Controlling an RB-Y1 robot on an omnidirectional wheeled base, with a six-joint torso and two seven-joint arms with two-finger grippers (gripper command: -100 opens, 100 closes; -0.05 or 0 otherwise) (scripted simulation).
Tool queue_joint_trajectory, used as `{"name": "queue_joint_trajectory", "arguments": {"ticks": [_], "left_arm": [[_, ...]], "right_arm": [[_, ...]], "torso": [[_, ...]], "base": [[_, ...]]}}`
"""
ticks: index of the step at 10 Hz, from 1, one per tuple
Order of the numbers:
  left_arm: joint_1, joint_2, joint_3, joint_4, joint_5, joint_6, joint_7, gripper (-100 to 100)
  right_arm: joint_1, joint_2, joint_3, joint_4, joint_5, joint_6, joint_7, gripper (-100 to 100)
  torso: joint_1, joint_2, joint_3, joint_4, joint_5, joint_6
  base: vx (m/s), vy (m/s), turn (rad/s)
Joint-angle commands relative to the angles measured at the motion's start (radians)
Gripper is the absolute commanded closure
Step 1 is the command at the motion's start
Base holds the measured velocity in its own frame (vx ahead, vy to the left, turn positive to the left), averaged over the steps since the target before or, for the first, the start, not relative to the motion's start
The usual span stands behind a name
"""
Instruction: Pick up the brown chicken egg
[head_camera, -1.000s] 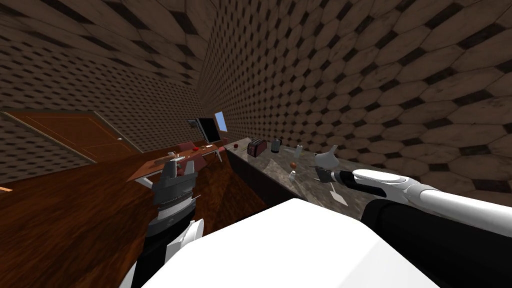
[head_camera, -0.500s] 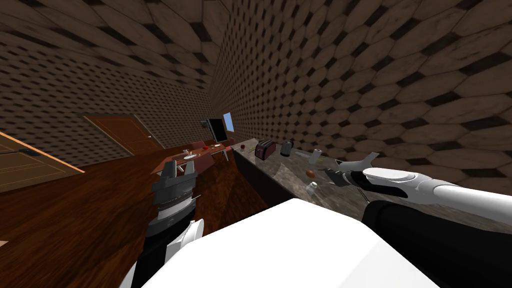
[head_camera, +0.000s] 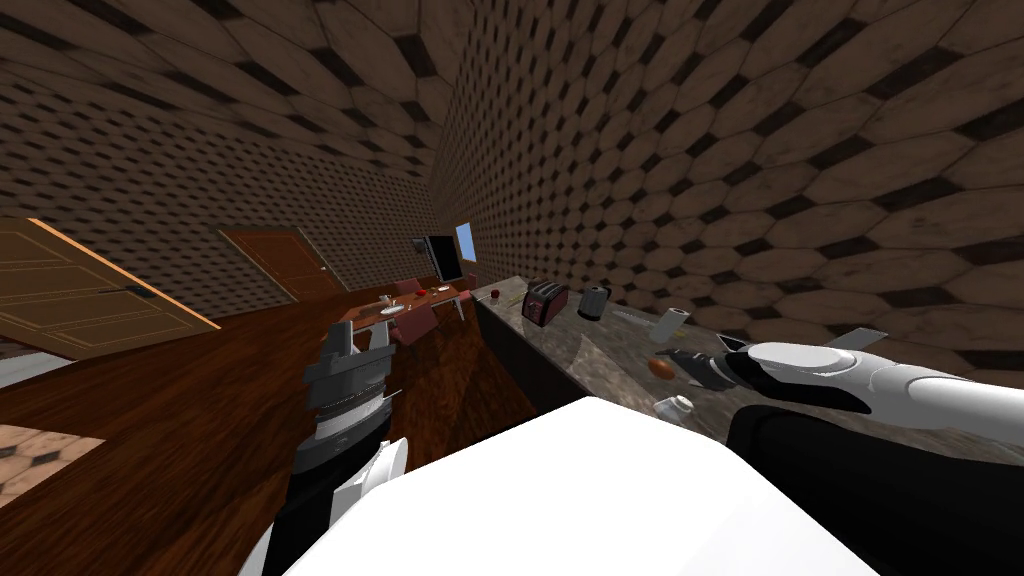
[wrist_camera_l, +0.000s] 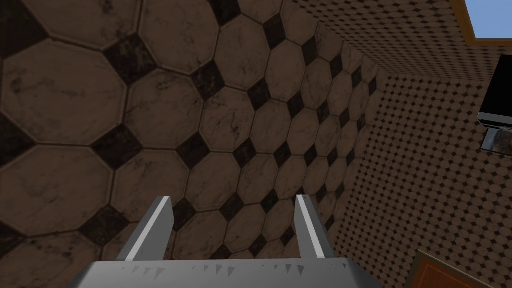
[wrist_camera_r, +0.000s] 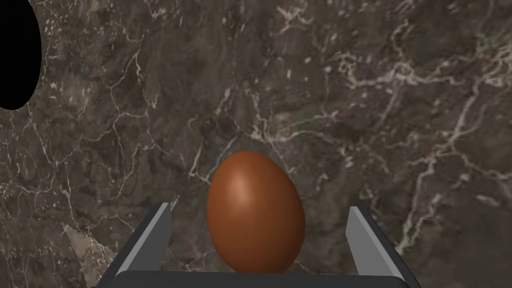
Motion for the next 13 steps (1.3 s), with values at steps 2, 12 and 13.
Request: {"name": "queue_joint_trajectory", "arguments": {"ticks": [2, 12, 13], "left_arm": [[0.000, 0.000, 0.000, 0.000, 0.000, 0.000, 0.000, 0], [0.000, 0.000, 0.000, 0.000, 0.000, 0.000, 0.000, 0], [0.000, 0.000, 0.000, 0.000, 0.000, 0.000, 0.000, 0]], "right_arm": [[-0.009, 0.006, 0.028, 0.019, 0.013, -0.008, 0.014, -100], [-0.034, 0.057, 0.073, 0.021, 0.030, 0.020, 0.027, 100], [-0.034, 0.057, 0.073, 0.021, 0.031, 0.020, 0.028, 0]], "torso": [[-0.001, 0.001, 0.000, 0.000, 0.000, 0.000], [-0.007, 0.008, 0.005, 0.002, -0.003, -0.001], [-0.007, 0.008, 0.005, 0.002, -0.002, -0.001]], "base": [[0.093, 0.041, 0.059], [0.011, -0.018, 0.028], [0.000, 0.000, 0.000]]}}
